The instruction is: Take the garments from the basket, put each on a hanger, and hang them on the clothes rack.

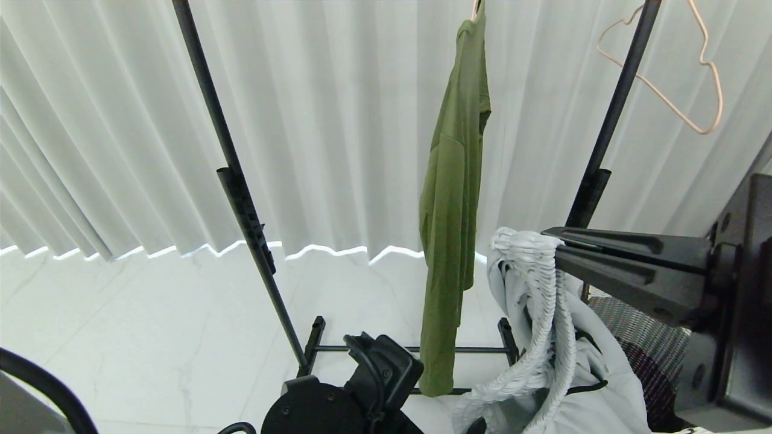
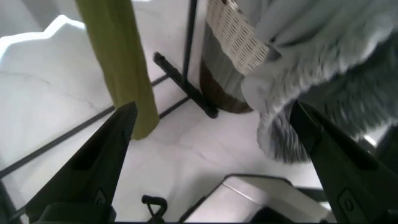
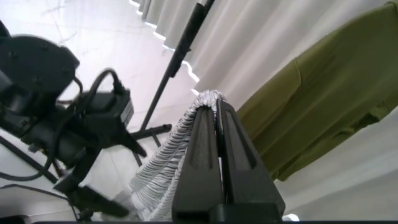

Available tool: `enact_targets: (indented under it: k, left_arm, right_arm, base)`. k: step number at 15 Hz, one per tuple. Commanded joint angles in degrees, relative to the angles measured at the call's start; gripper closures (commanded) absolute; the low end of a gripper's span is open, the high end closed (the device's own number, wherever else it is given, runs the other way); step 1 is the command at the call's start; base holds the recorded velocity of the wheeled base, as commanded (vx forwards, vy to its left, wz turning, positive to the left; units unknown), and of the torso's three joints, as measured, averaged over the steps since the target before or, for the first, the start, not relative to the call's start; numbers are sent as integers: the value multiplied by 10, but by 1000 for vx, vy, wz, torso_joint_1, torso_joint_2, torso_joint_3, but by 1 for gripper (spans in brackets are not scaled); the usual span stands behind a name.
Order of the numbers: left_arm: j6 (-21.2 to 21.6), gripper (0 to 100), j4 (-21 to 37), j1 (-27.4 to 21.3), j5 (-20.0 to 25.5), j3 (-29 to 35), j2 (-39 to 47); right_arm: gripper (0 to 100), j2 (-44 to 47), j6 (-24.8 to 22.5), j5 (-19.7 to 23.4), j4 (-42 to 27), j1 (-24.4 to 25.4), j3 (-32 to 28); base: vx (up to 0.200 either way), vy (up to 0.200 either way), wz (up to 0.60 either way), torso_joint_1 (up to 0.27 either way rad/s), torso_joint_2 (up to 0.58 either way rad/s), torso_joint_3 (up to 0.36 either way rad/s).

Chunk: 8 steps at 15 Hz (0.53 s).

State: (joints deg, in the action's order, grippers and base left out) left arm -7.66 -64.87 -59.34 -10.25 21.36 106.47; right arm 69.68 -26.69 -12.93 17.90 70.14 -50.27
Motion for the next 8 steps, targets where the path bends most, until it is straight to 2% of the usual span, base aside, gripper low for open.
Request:
enact_targets:
  k: [1,3,4,6,8]
  left_arm:
    - [1,0,-6,0,5,-18,11]
    - [1,0,-8,-1,5,-33,11]
    - [1,100,-14,-1,4,-44,10]
    - [19,100,-20,-1,0,-58,11]
    - [102,100,-36,-1,1,-93,10]
  right_arm:
    - [100,-1,0,0,0,2,0]
    - [100,-6,0,0,0,2,3]
    - [100,-8,0,0,0,2,4]
    - [100,-12,1,-1,-1,2,9]
    - [100,-21,1,-1,-1,2,33]
  base:
    - [0,0,0,0,0,0]
    - [0,0,0,0,0,0]
    - [0,0,0,0,0,0]
    - [0,0,0,0,0,0]
    - [0,0,0,0,0,0]
